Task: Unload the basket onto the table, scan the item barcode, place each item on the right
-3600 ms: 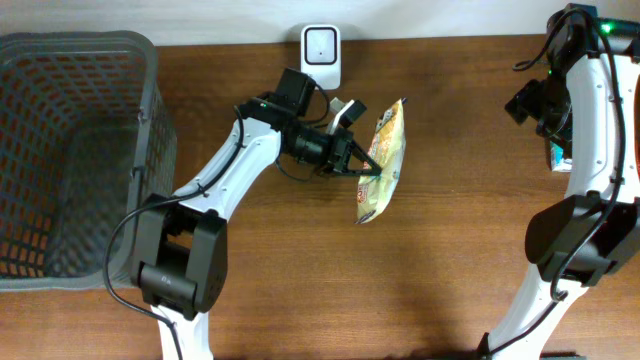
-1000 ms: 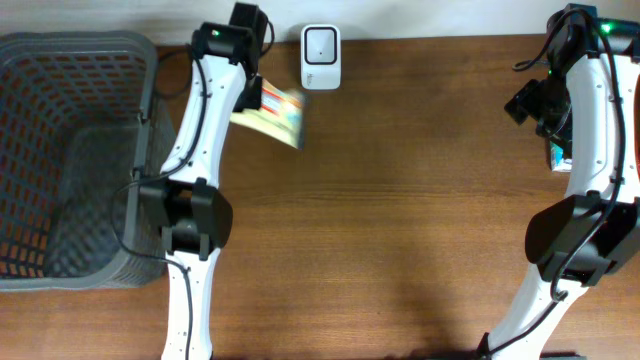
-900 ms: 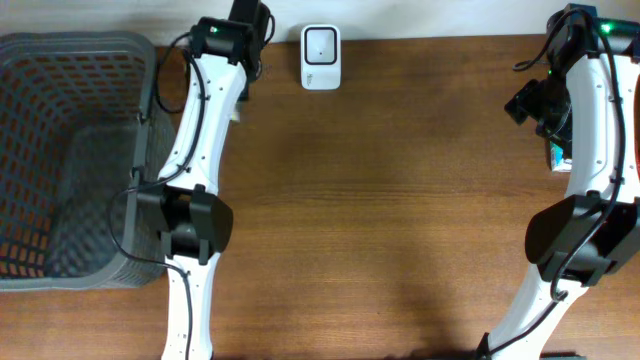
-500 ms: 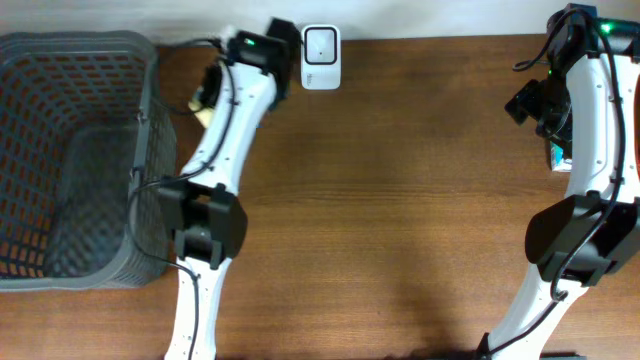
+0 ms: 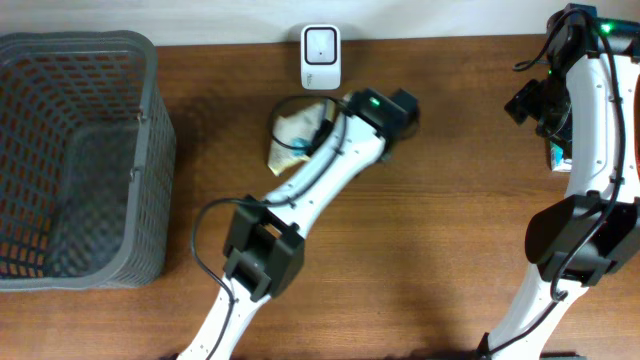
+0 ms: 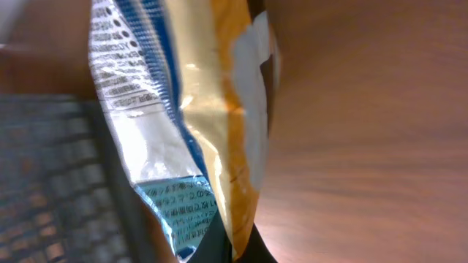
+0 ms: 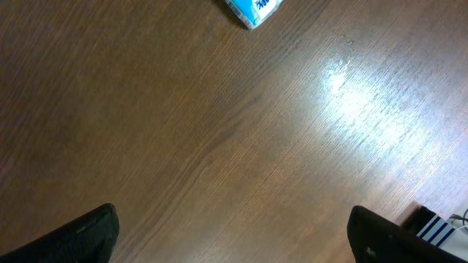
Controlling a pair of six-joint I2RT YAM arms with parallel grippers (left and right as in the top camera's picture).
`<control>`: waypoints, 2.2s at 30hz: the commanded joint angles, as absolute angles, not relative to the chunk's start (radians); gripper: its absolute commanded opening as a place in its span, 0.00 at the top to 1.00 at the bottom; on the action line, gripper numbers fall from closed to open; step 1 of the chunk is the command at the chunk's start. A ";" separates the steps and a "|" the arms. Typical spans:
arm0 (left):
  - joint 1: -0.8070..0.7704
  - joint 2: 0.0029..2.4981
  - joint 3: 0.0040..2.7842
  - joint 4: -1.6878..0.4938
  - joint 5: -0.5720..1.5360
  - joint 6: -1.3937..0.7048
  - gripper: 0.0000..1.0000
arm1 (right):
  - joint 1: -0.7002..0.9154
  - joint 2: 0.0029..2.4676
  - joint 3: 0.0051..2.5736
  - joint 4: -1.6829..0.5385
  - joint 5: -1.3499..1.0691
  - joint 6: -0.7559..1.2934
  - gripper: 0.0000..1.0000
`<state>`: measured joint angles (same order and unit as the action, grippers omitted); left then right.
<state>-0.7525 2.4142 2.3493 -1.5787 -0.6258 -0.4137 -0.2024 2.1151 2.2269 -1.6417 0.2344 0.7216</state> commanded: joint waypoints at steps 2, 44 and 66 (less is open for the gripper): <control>-0.841 2.390 2.341 -1.545 -0.260 -0.432 1.00 | -0.204 2.118 2.226 -1.641 0.236 0.717 0.01; -0.707 2.550 2.767 -1.609 0.096 -0.298 1.00 | -0.204 2.118 2.226 -1.641 0.236 0.717 0.01; -0.788 2.641 2.654 -1.500 0.160 -0.324 1.00 | -0.204 2.118 2.226 -1.641 0.236 0.717 0.01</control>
<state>-0.8101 2.6575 2.5435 -1.4467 0.1513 -0.3138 -0.2024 2.1151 2.2269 -1.6413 0.2344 0.7219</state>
